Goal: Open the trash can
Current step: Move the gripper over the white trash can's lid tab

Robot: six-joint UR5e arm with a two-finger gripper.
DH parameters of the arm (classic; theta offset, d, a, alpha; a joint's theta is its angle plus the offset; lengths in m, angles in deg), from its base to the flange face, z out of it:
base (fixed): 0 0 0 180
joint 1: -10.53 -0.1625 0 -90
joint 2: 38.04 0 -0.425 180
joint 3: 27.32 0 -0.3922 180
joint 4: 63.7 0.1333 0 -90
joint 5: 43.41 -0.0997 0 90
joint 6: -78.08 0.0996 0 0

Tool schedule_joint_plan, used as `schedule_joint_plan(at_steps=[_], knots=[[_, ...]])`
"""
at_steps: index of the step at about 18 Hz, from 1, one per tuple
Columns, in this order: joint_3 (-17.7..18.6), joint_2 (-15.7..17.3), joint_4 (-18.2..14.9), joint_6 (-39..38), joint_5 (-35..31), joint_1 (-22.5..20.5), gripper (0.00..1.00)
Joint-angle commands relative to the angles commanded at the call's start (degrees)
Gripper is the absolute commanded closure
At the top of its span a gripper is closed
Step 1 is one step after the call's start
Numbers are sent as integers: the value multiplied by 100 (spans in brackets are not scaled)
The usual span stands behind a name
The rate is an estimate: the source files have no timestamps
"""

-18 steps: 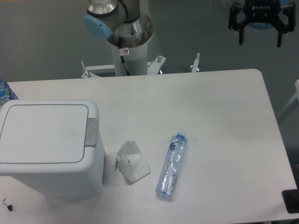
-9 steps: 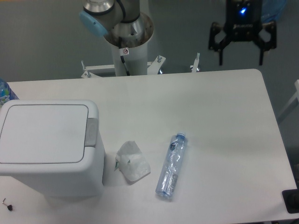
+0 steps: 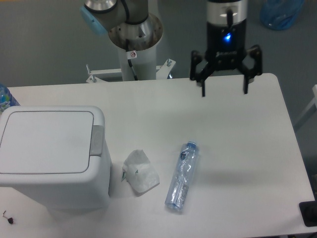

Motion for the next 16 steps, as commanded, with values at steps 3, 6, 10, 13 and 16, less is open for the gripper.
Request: schedule_joint_plan(at_steps=[3, 6, 10, 13, 16], knots=[[0, -105, 184, -475, 0, 307, 0], [-26, -316, 588, -985, 0, 633, 0], [-27, -501, 774, -1241, -26, 1028, 0], [-35, -536, 782, -1434, -26, 1178, 0], [-44, -536, 782, -1618, 0, 1240, 0]])
